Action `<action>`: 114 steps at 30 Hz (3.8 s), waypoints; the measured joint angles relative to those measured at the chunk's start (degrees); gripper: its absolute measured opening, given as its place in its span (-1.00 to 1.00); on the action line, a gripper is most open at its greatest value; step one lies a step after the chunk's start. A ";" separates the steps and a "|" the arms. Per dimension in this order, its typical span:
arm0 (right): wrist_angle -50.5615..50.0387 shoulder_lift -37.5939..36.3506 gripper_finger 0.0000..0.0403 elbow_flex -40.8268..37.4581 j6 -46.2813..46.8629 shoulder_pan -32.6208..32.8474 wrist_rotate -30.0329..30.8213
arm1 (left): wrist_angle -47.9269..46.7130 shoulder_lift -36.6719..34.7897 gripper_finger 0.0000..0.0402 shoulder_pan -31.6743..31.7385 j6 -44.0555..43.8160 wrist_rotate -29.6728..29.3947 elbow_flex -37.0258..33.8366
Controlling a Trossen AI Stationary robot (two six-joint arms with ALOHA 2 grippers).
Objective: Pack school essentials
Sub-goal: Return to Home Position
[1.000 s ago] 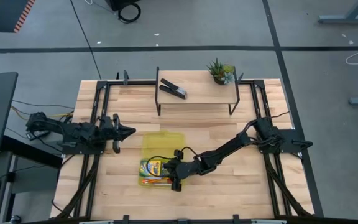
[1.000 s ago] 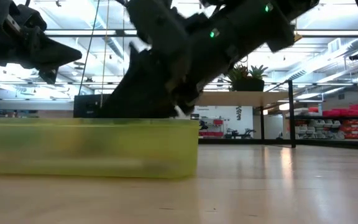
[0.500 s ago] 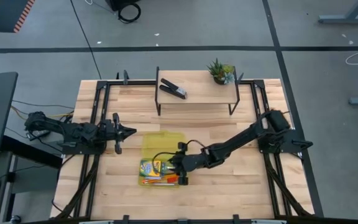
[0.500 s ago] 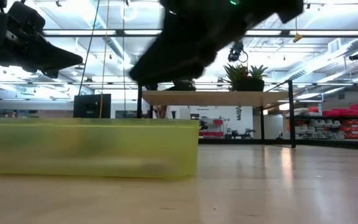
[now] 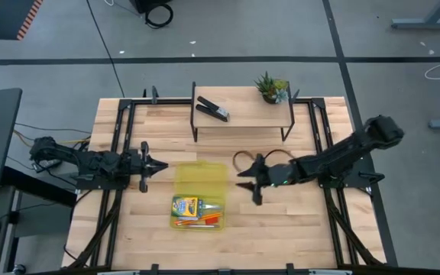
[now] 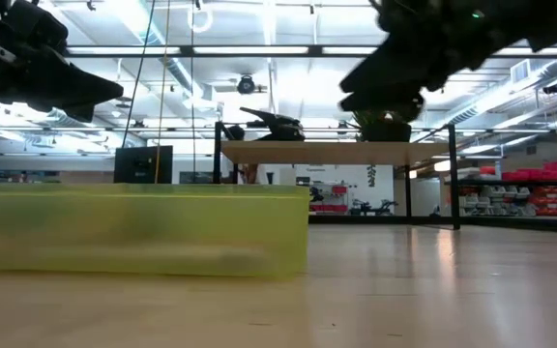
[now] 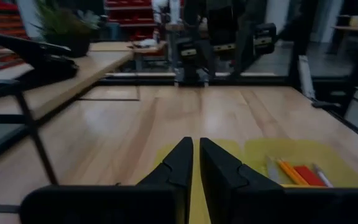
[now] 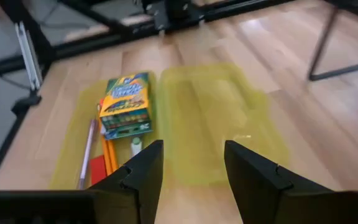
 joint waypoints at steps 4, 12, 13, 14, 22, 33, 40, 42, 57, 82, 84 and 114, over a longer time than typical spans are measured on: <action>0.99 -8.54 -0.12 -6.30 1.84 -1.54 -0.01 | 0.74 0.08 -0.85 0.00 -1.13 -3.38 -0.01; 0.85 -27.24 -0.20 -17.05 4.21 -5.21 -0.28 | 1.29 0.08 -0.82 0.00 -4.37 -3.73 0.01; 0.88 -29.43 -0.23 -18.12 4.52 -5.56 -0.30 | 1.35 0.08 -0.82 0.00 -4.49 -3.73 0.01; 0.86 -31.41 -0.25 -19.08 4.70 -5.92 -0.59 | 1.44 0.08 -0.81 0.00 -4.51 -3.73 0.01; -2.99 -41.86 -0.50 -23.01 6.02 -6.87 -3.58 | 1.55 0.08 -0.83 0.00 -4.86 -3.73 0.03; -15.98 -53.21 -0.82 -23.07 4.92 -6.90 -3.67 | 1.33 0.08 -0.83 0.00 -6.42 -3.73 0.05; -24.13 -59.80 -0.88 -23.07 4.97 -6.92 -0.42 | 1.31 0.08 -0.82 0.00 -6.46 -3.73 0.05; -25.76 -61.64 -0.88 -23.07 4.97 -6.92 0.39 | 1.31 0.08 -0.83 0.00 -6.46 -3.73 0.05; -32.81 -76.58 -0.89 -23.07 3.08 -6.92 6.32 | 1.27 0.08 -0.80 0.00 -8.05 -3.73 0.08; -41.50 -81.90 -0.89 -21.47 6.51 -6.89 7.73 | 0.15 0.08 -0.81 -0.07 -9.47 -3.71 0.14; -41.60 -81.90 -0.89 -22.51 7.97 -6.89 7.70 | 0.13 0.08 -0.83 -0.07 -9.47 -3.73 0.14; -27.45 -80.57 -0.89 -33.40 3.09 -7.05 10.74 | 0.18 0.08 -0.86 -0.07 -8.93 -3.73 0.14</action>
